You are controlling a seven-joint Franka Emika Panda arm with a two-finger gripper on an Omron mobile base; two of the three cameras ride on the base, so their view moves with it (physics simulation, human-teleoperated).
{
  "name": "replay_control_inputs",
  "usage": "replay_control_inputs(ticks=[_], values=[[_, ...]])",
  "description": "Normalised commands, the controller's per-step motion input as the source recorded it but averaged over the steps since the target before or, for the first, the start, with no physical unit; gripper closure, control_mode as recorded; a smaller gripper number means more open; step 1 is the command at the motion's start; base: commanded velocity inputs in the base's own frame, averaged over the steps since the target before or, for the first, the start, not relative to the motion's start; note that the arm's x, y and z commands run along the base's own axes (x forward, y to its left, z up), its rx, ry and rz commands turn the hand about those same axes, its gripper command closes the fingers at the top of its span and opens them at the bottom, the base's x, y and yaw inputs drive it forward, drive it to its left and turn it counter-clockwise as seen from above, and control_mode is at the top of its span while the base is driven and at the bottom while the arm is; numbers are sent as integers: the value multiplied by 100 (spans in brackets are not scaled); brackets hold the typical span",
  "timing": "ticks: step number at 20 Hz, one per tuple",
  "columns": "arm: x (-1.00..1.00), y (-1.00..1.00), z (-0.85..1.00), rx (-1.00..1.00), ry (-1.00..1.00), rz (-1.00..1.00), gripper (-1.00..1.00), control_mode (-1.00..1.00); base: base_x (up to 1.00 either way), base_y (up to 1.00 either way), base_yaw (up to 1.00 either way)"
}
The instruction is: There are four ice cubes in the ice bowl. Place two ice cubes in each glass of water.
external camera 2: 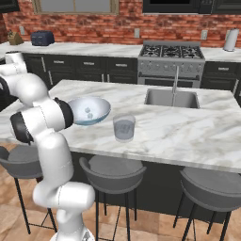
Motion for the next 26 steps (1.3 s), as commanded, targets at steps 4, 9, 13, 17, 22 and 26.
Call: replay_control_inputs(ticks=[4, 9, 13, 17, 22, 26], values=[[0, 16, -10, -3, 0, 0, 100, -100, 0, 0, 0], [0, 0, -24, -2, 0, 0, 100, -100, 0, 0, 0], [0, 0, -25, -1, 0, 0, 100, -100, 0, 0, 0], [0, 0, -17, 0, 0, 0, 100, -100, 0, 0, 0], [0, -2, -11, 0, 0, 0, 100, -100, 0, 0, 0], [0, -8, -5, 0, 0, 0, 100, -100, 0, 0, 0]])
